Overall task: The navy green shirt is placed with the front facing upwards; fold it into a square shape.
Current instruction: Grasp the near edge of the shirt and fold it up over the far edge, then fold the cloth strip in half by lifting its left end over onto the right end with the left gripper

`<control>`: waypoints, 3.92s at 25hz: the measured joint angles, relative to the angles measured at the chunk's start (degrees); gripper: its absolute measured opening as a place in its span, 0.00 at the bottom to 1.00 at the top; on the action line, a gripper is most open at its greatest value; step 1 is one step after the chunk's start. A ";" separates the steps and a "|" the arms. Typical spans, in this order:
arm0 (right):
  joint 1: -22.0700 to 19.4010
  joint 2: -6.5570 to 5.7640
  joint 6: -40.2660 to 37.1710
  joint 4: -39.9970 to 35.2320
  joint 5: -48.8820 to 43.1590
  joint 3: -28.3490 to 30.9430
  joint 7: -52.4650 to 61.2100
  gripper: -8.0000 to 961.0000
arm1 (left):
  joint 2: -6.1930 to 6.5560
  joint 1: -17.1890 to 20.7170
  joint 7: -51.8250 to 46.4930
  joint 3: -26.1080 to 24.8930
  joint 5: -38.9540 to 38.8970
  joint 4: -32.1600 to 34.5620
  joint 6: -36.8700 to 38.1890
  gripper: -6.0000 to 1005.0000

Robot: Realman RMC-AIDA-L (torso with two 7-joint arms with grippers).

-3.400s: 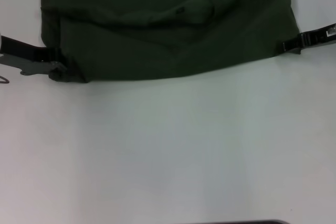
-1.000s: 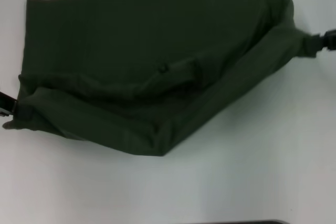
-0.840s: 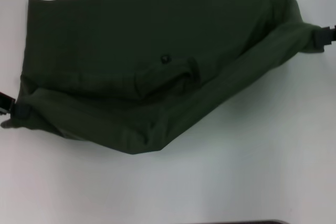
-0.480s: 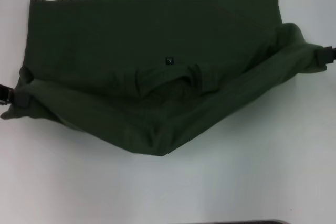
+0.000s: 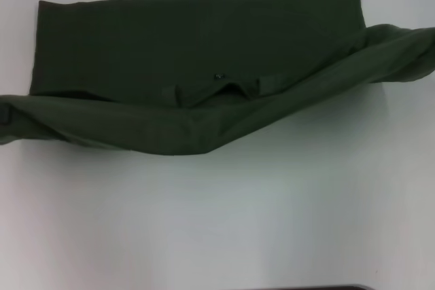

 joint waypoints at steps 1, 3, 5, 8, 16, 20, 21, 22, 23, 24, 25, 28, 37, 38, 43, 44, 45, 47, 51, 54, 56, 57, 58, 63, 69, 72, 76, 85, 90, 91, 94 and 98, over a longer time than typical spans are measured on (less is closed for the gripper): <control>-0.01 0.00 0.00 0.32 0.00 0.22 -0.09 0.07 | 0.02 0.06 0.14 -0.02 0.00 0.01 -0.01 0.05; -0.26 0.01 0.00 0.73 -0.02 0.28 -0.29 0.07 | 0.12 0.11 0.34 -0.18 -0.06 0.07 -0.02 0.05; -0.93 0.20 -0.15 0.52 0.18 -0.10 -0.33 0.07 | 0.24 0.22 0.36 -0.34 -0.06 0.11 -0.01 0.05; -2.67 0.34 -0.28 -0.34 2.10 -0.65 -0.30 0.07 | 0.32 0.68 0.37 -0.72 -0.09 0.23 0.04 0.05; -8.13 -0.26 -0.33 -5.22 8.90 -4.50 2.14 0.08 | 0.47 1.99 -0.62 -0.45 -0.79 1.89 0.20 0.05; -7.13 0.36 -0.05 -4.78 5.56 -4.39 1.96 0.08 | 0.68 1.57 -0.47 -0.34 -0.83 1.60 0.09 0.05; -6.47 0.60 0.01 -4.50 4.42 -4.16 1.87 0.08 | 0.68 1.16 -0.32 -0.47 -0.86 1.47 -0.12 0.05; -5.31 0.92 0.14 -4.07 2.80 -3.80 1.77 0.08 | 0.62 0.68 -0.20 -0.69 -0.88 1.38 -0.37 0.05; -4.35 1.27 0.29 -3.53 1.20 -3.45 1.69 0.08 | 0.40 -0.17 -0.15 -1.18 -0.92 1.42 -0.84 0.05; -3.29 1.67 0.55 -3.05 -0.95 -2.95 1.55 0.08 | 0.15 -0.67 -0.17 -1.58 -0.92 1.49 -1.32 0.05; -2.26 2.07 0.83 -2.59 -2.84 -2.53 1.40 0.08 | -0.12 -1.28 -0.23 -1.96 -0.92 1.61 -1.88 0.05; 0.60 3.08 2.96 -0.94 -9.05 -0.99 0.77 0.09 | -1.04 -3.27 -0.60 -2.56 -0.87 1.69 -4.73 0.05; 5.64 3.30 13.97 6.60 -19.55 -0.33 0.38 0.09 | -3.12 -7.56 -6.19 2.16 -0.29 1.11 -20.86 0.05; 5.96 3.30 15.35 7.12 -20.46 -0.25 0.46 0.09 | -3.28 -7.70 -7.00 3.40 -0.28 0.98 -22.79 0.05; 7.22 3.09 20.26 8.62 -21.23 -0.21 0.65 0.10 | -3.98 -8.26 -9.97 8.58 -0.10 -0.21 -31.31 0.05; 7.61 3.13 21.23 8.62 -21.21 -0.21 0.71 0.10 | -4.05 -8.31 -10.57 9.37 0.08 -0.57 -32.79 0.05; 8.06 3.24 22.07 8.62 -21.15 -0.21 0.74 0.10 | -4.19 -8.34 -11.07 9.89 0.39 -0.82 -34.18 0.05; 8.99 3.47 23.54 8.62 -21.00 -0.22 0.77 0.10 | -4.64 -8.34 -11.36 10.22 0.85 -0.88 -35.61 0.05; 11.14 4.04 26.76 8.99 -21.09 -0.75 0.75 0.10 | -5.31 -8.52 -11.81 10.87 1.71 -0.87 -38.29 0.05; 12.80 4.51 29.43 10.48 -21.38 -1.33 0.43 0.11 | -5.76 -8.70 -12.21 11.20 2.56 -0.79 -40.04 0.05; 13.76 4.57 31.67 12.30 -21.53 -2.54 0.33 0.11 | -6.06 -8.76 -12.15 11.30 2.65 -0.75 -41.20 0.05; 14.07 4.57 32.74 13.10 -21.64 -3.21 0.34 0.11 | -6.28 -8.83 -12.02 11.42 2.65 -0.86 -42.13 0.05; 14.35 4.59 34.23 14.08 -21.82 -3.96 0.34 0.11 | -6.52 -8.88 -11.93 11.62 2.66 -1.01 -42.95 0.05; 15.27 5.50 40.90 17.39 -22.22 -5.89 0.13 0.11 | -7.62 -9.26 -12.10 15.18 2.98 -2.93 -49.83 0.05; 15.52 7.25 46.66 17.52 -22.26 -6.95 -0.16 0.12 | -8.67 -10.67 -12.51 16.17 5.39 -4.70 -54.53 0.05; 15.73 7.93 48.91 17.52 -22.27 -8.16 -0.24 0.12 | -9.02 -11.02 -12.50 16.48 5.93 -4.83 -55.50 0.05; 15.97 8.41 50.78 17.73 -22.27 -9.12 0.38 0.12 | -9.10 -11.32 -12.29 16.57 6.32 -5.40 -56.25 0.05; 16.61 6.90 57.77 20.78 -25.36 -8.90 3.35 0.13 | -8.94 -10.94 -13.52 15.79 6.64 -5.45 -59.67 0.09; 17.14 6.37 58.57 21.47 -25.93 -8.79 3.76 0.25 | -9.04 -10.88 -13.81 15.98 8.43 -5.11 -59.91 0.31; 17.16 6.24 58.32 21.31 -25.92 -8.79 3.78 0.29 | -9.08 -10.66 -13.85 15.85 8.60 -4.92 -59.94 0.36; 17.50 5.43 56.46 20.89 -25.89 -8.76 4.04 0.40 | -9.02 -10.16 -13.90 15.66 8.68 -4.20 -59.89 0.50; 18.06 4.27 52.85 20.69 -25.98 -9.02 4.34 0.53 | -8.61 -10.07 -13.92 15.51 8.34 -3.76 -59.24 0.60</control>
